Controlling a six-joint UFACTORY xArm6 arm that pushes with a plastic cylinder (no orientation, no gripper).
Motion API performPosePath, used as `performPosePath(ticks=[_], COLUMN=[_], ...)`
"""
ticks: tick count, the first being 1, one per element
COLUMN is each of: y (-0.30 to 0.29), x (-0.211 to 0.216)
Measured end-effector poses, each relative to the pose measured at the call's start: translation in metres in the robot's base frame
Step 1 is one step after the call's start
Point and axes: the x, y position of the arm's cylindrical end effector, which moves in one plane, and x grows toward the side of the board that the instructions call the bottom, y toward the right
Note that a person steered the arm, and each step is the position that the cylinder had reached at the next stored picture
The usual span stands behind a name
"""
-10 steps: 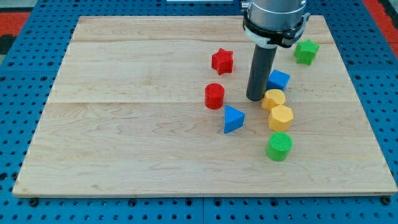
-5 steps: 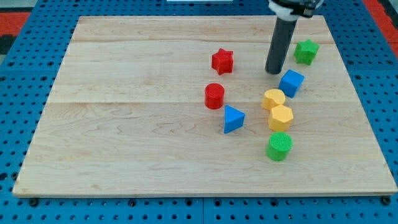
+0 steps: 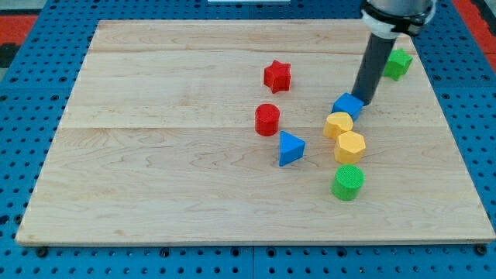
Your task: Move the blue cube yellow blocks and green circle to the right side of the board
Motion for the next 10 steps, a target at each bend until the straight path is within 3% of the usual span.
performPosePath(ticks=[2,3,4,5,7,8,9,10], y=[0.000,-0.043,-0.140,-0.135,-0.039,-0.042,-0.085,-0.080], x=[-0.002,-0.029,-0.004,0.043,0.054,0.054,0.032,0.012])
